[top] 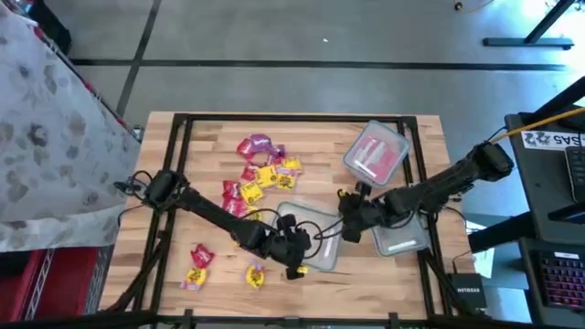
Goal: Sort candy
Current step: Open the rectangular transparent food container
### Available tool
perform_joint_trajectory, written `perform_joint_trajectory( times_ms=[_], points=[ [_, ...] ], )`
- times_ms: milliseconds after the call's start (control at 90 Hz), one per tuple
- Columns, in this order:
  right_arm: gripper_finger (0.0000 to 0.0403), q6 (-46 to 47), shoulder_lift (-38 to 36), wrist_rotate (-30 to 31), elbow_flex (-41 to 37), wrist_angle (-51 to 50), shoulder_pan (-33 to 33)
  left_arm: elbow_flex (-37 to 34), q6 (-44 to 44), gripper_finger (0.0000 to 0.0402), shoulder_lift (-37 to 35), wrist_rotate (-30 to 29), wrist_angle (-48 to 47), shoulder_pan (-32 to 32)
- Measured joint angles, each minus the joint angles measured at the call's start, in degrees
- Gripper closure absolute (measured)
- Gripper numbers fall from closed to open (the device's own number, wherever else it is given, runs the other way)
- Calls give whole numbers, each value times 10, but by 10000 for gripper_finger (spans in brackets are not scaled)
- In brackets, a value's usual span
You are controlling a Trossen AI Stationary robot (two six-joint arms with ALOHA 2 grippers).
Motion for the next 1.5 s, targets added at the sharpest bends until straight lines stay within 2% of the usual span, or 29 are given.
perform_joint_trajectory(
  times_ms=[200,422,600,722,844,978,1078,1222,1367,1500],
  points=[
    [242,-23,0,-35,-1,8,46,0,1,402,-1,10,-3,9],
    [242,-29,5,-99,-3,14,95,0,10,402,-1,-15,-2,12],
    [242,59,1,-20,-1,-13,139,0,1,402,0,-23,-4,14],
    [242,106,1,-9,-1,-10,190,0,-18,402,0,-22,-5,14],
    [242,118,1,-7,-1,46,242,0,-34,402,0,-24,-5,14],
    [242,116,20,35,-14,124,279,1,-34,402,-6,-25,-7,13],
    [242,116,48,52,-47,214,288,9,-30,402,-25,-32,-25,13],
    [242,119,94,125,-95,333,285,24,-11,402,-49,-47,-36,14],
    [242,123,123,179,-121,418,285,41,15,402,-49,-51,29,18],
    [242,123,132,184,-132,442,277,42,26,402,-18,-34,74,24]
  ],
)
